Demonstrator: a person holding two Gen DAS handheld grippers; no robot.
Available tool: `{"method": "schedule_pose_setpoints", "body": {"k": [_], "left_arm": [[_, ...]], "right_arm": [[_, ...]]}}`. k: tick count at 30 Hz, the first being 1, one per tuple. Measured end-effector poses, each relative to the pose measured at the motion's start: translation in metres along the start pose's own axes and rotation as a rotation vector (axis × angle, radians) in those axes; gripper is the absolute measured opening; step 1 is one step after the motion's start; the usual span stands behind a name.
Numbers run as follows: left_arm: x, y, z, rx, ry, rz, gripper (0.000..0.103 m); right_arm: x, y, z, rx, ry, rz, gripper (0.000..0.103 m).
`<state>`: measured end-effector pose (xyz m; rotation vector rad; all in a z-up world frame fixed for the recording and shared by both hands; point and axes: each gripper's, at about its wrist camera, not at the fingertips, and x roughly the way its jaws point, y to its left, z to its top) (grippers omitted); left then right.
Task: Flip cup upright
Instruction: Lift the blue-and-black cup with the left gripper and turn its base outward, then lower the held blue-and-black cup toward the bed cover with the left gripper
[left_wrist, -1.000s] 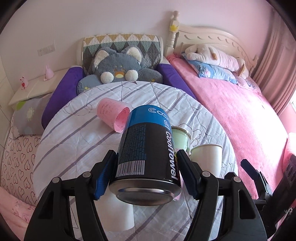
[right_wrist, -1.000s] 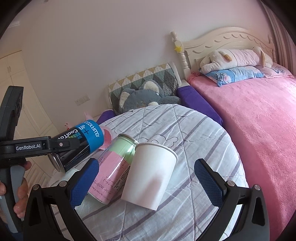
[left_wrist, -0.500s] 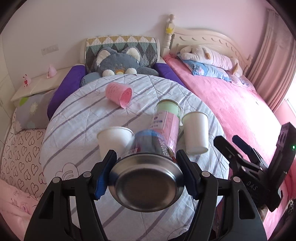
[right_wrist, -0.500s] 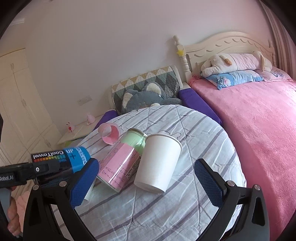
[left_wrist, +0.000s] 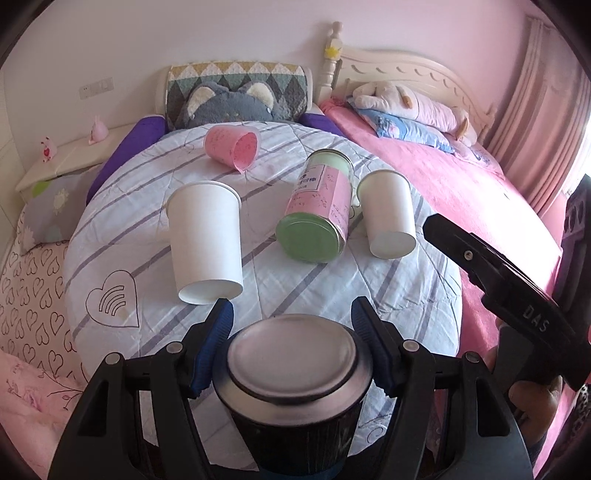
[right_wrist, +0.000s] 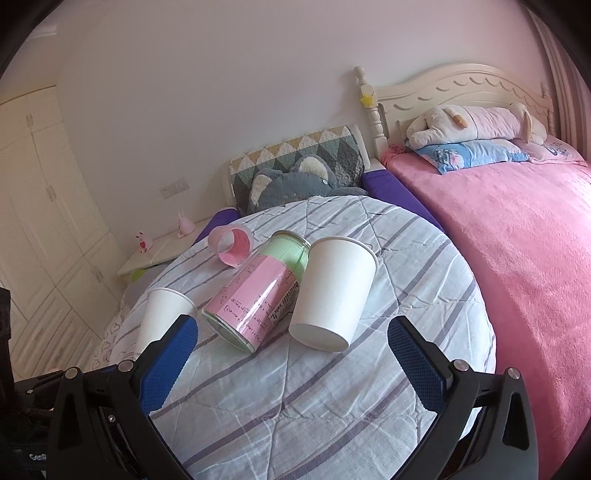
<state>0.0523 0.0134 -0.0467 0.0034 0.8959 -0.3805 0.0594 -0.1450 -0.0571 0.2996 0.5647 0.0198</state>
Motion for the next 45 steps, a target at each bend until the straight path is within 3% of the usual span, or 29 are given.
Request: {"method": "schedule_pose_setpoints", "body": {"k": [22,24,26,29,38,41,45], "left_arm": [[0.071,-0.007,0.032,0.000,0.114,0.039,0.068],[0.065,-0.005,0.035,-0.009,0.097,0.022,0.073],[0.059,-0.002,0.037,-0.021,0.070,0.006,0.093],[0.053,0.005,0.037,-0.043,0.065,0.002,0.094],[0.014,0.015,-0.013,-0.036,0.025,0.016,0.098],[0.012,0.013,-0.034,-0.026,0.019,0.033,0.100],[0.004,0.008,-0.054,-0.029,-0.047,0.053,0.101]], "right_arm": [[0.022,-0.032,-0.002,0.076,0.045,-0.001,0.103],[0.024,-0.033,-0.001,0.079,0.045,0.008,0.103],[0.024,-0.030,0.000,0.074,0.044,0.008,0.103],[0.024,-0.025,0.000,0.068,0.044,0.019,0.103],[0.001,-0.018,0.001,0.059,-0.027,0.045,0.103],[0.000,-0.012,-0.001,0.043,-0.018,0.056,0.103],[0.002,-0.003,-0.009,0.017,0.010,0.071,0.103]]}}
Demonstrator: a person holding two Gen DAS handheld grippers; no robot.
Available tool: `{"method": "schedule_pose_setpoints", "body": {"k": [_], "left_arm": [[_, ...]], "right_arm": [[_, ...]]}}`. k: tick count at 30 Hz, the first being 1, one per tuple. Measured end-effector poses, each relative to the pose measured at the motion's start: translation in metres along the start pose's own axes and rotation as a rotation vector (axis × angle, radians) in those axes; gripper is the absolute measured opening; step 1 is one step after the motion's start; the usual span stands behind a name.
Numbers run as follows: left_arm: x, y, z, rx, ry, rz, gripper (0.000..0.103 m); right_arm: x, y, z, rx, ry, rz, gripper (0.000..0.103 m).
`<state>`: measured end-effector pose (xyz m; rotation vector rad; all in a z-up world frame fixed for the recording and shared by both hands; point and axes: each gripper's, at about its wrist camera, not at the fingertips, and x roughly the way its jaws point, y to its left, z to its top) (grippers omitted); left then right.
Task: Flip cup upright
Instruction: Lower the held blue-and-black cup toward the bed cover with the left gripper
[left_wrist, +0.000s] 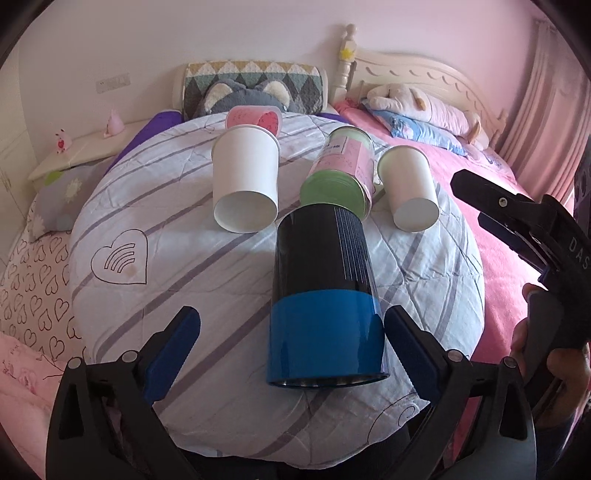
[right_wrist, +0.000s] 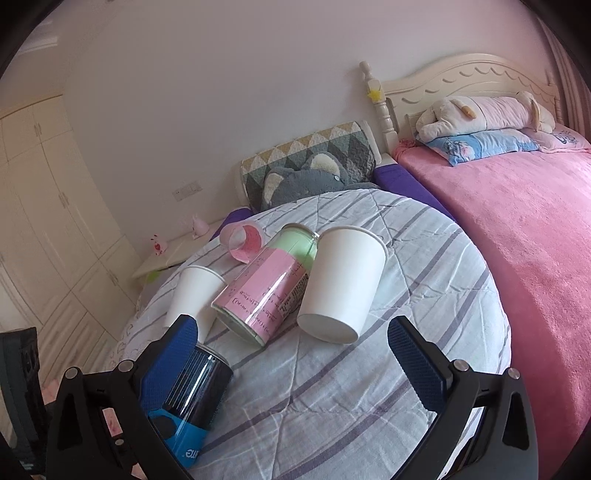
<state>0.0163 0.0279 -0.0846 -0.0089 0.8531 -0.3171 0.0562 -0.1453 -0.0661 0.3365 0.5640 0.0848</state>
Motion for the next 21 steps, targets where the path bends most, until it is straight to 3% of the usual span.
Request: {"method": "schedule_pose_setpoints", "body": {"k": [4,8,12,16,21], "left_arm": [[0.001,-0.003,-0.010,-0.038,-0.002,-0.076,0.101],[0.006,-0.006,-0.015,-0.026,-0.018,-0.025,0.101],[0.018,0.001,-0.021,-0.061,0.026,-0.049,0.102],[0.016,-0.003,-0.025,-0.040,-0.002,-0.035,0.102],[0.009,-0.003,-0.030,-0.023,-0.013,-0.080,0.102]], "right_arm": [[-0.001,0.006,-0.006,-0.022,0.010,0.009,0.103],[-0.004,0.008,-0.009,-0.025,0.018,0.017,0.103],[-0.007,0.009,-0.011,-0.039,0.024,0.016,0.103],[-0.005,0.010,-0.013,-0.045,0.043,0.023,0.103],[-0.005,0.017,-0.014,-0.080,0.057,0.036,0.103]]}}
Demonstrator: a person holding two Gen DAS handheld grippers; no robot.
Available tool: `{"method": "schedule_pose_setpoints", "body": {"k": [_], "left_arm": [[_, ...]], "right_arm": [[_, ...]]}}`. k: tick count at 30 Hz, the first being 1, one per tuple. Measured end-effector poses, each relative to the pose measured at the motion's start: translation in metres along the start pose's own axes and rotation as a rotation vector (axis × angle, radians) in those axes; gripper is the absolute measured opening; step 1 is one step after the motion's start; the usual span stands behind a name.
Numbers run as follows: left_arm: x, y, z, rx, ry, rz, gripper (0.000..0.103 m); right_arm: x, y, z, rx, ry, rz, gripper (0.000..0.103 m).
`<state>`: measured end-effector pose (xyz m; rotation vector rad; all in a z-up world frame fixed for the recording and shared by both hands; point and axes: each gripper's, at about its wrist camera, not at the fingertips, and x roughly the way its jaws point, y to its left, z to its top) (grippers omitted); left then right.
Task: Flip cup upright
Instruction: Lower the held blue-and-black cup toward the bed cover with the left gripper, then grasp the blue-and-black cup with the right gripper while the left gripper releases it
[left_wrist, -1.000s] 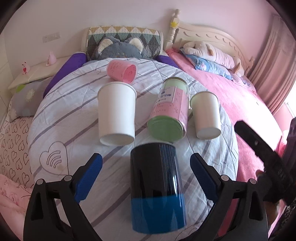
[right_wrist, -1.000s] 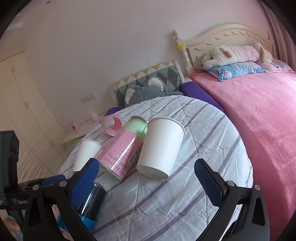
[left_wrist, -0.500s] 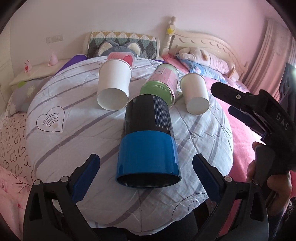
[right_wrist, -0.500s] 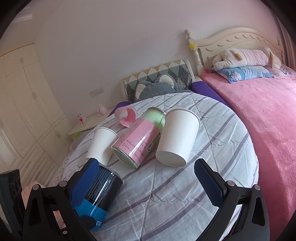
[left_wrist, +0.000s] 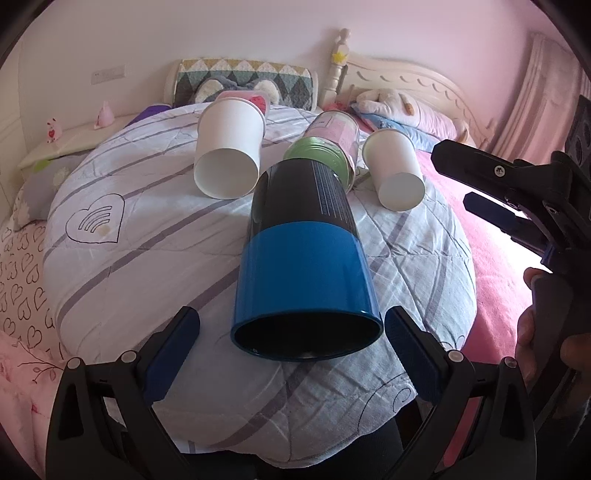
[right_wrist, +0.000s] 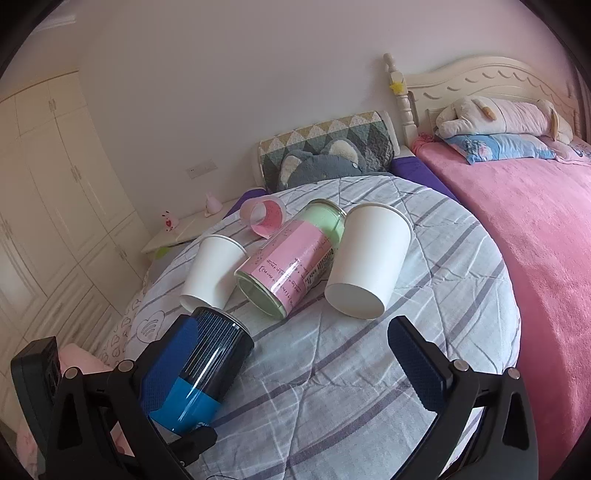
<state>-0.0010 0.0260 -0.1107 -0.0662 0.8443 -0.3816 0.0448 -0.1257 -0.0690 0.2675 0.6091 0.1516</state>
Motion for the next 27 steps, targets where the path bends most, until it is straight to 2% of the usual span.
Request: {"method": "schedule_pose_setpoints", "body": {"k": [2,5,11,16,21,23,25,27], "left_arm": [[-0.005,-0.001,-0.002,0.019,0.001,0.014,0.102],[-0.012,-0.001,-0.008,0.052,0.004,0.048,0.102],[-0.025,0.011,-0.021,0.105,-0.024,0.116,0.103],[-0.029,0.027,-0.025,0.081,-0.035,0.104,0.103],[-0.030,0.033,-0.031,0.100,-0.034,0.092,0.103],[-0.028,0.035,-0.031,0.096,-0.030,0.086,0.103],[-0.027,0.037,-0.029,0.088,-0.027,0.075,0.103],[-0.026,0.038,-0.029,0.087,-0.025,0.063,0.103]], "right_arm": [[-0.001,0.005,0.003,-0.029,0.024,0.018,0.103],[0.004,0.012,0.004,0.001,0.125,0.094,0.103],[0.034,0.030,-0.012,0.183,0.349,0.227,0.103],[0.056,0.042,-0.025,0.251,0.435,0.240,0.103],[0.069,0.046,-0.031,0.290,0.460,0.244,0.103],[0.074,0.049,-0.033,0.298,0.470,0.248,0.097],[0.078,0.051,-0.035,0.299,0.490,0.263,0.085],[0.083,0.055,-0.035,0.284,0.508,0.258,0.078]]}}
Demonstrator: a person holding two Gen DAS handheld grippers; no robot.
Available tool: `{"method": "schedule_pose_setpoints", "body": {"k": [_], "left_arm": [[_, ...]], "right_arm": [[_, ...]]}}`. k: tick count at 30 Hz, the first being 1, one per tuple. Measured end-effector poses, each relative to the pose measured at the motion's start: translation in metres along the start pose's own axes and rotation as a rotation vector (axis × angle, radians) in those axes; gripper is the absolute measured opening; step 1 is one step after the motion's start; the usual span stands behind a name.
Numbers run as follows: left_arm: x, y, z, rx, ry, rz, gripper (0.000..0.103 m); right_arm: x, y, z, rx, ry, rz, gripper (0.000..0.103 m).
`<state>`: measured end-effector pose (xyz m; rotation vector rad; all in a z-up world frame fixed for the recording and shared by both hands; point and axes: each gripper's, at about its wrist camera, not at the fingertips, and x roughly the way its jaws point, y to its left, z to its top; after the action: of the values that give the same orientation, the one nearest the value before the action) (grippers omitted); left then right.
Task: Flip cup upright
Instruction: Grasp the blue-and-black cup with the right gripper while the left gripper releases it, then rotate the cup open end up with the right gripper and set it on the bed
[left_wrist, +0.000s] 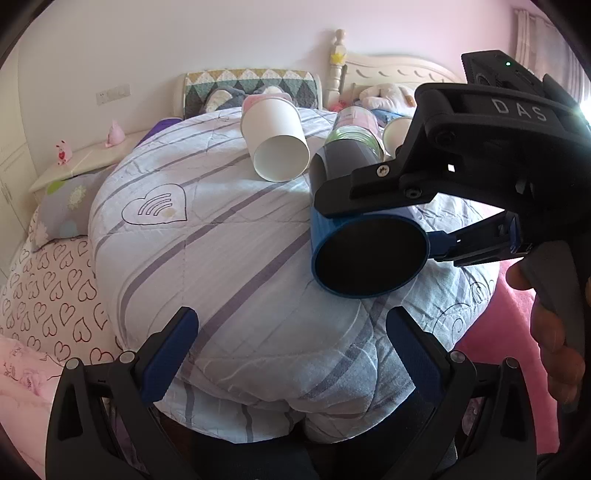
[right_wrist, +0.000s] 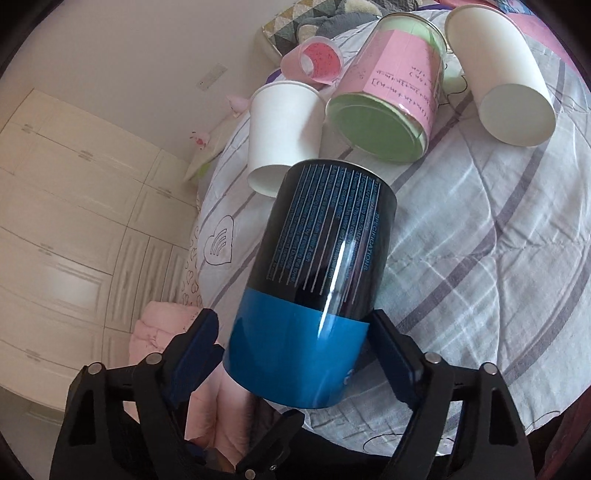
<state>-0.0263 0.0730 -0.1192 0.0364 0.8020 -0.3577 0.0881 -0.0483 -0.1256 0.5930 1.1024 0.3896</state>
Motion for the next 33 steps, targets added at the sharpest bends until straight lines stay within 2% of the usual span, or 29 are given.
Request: {"method": "schedule_pose_setpoints", "body": {"k": [9,15,26,33], "left_arm": [[0.002,-0.002,0.005,0.009,-0.013,-0.025,0.103],[0.006,-0.008,0.021,0.033,-0.048,0.005,0.103],[0.016,-0.002,0.061,-0.004,-0.113,-0.009,0.103],[0.023,0.005,0.070,-0.033,-0.109,-0.008,0.103]], "right_arm": [[-0.020,-0.002,0.009,-0.002,-0.011,0.050,0.076],[-0.038,0.003,0.021,-0.021,-0.029,0.055,0.075],[-0.035,0.019,0.051,-0.092,0.017,-0.021,0.075],[-0.021,0.037,0.070,-0.130,0.011,-0.057,0.075]]}}
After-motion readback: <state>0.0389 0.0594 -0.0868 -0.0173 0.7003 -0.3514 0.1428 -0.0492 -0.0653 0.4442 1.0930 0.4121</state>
